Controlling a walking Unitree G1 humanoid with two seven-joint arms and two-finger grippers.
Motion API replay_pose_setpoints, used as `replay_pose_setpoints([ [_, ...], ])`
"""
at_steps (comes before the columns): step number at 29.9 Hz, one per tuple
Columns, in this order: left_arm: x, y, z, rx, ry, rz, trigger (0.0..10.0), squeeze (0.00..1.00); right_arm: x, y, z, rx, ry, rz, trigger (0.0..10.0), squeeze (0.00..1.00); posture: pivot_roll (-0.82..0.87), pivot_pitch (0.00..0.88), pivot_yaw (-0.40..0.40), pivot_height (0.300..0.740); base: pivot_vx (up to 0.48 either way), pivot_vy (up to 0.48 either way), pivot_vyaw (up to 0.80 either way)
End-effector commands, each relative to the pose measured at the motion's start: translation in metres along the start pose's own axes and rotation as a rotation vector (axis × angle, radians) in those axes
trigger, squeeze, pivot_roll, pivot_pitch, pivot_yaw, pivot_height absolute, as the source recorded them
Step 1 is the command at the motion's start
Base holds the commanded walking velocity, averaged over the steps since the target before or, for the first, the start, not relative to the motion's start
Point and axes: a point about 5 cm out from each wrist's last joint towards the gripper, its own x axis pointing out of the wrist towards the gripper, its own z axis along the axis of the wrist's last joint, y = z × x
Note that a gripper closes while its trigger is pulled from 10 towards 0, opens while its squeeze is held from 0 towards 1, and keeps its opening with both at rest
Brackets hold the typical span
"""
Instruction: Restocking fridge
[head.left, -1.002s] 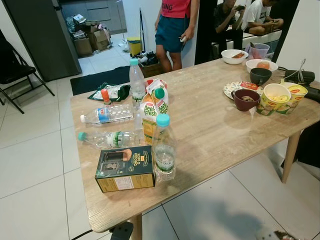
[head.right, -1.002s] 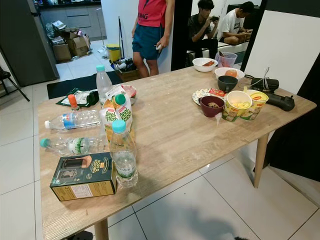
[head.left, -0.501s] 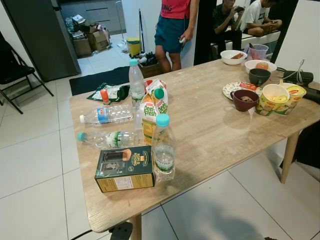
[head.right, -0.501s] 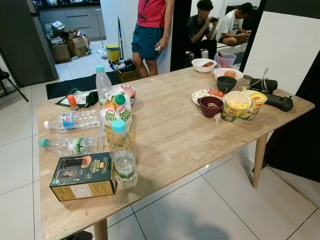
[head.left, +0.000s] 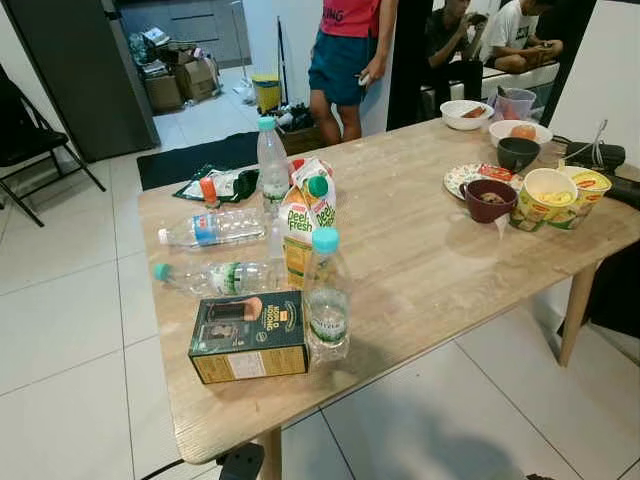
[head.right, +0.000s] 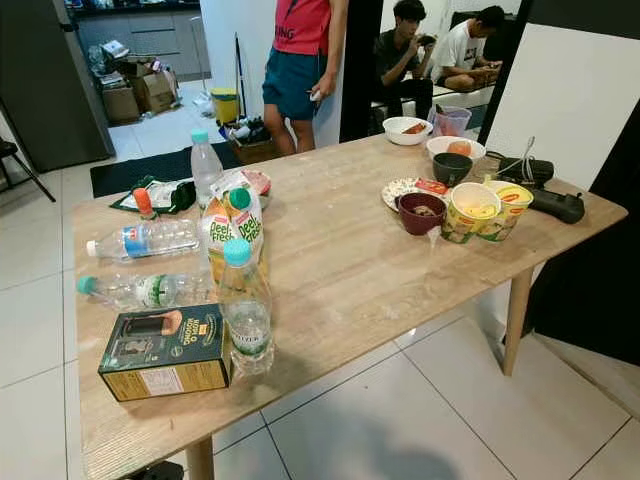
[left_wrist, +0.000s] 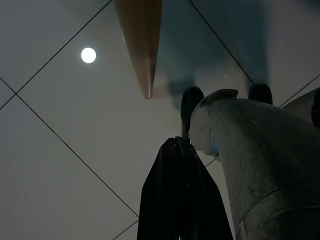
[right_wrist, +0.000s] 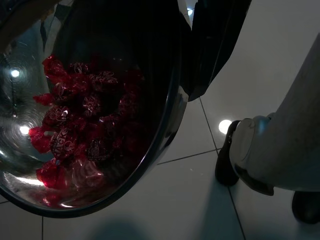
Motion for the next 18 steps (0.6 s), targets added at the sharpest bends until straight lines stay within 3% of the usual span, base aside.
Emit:
replay_pose_setpoints([
  [1, -0.0018, 0.0018, -0.0115, 0.013, 0.048, 0.001, 10.0, 0.0, 0.0001, -0.0001, 0.0011, -0.004, 0.0, -0.012, 10.0, 0.0, 0.08, 0.0, -0.034, 0.74, -0.292, 0.0, 0.0],
  [18, -0.0016, 0.0016, -0.0113, 0.018, 0.051, 0.002, 10.0, 0.0, -0.0004, -0.0023, -0.0029, -0.014, 0.007, -0.013, 10.0, 0.0, 0.08, 0.0, -0.03, 0.74, -0.32, 0.0, 0.0],
])
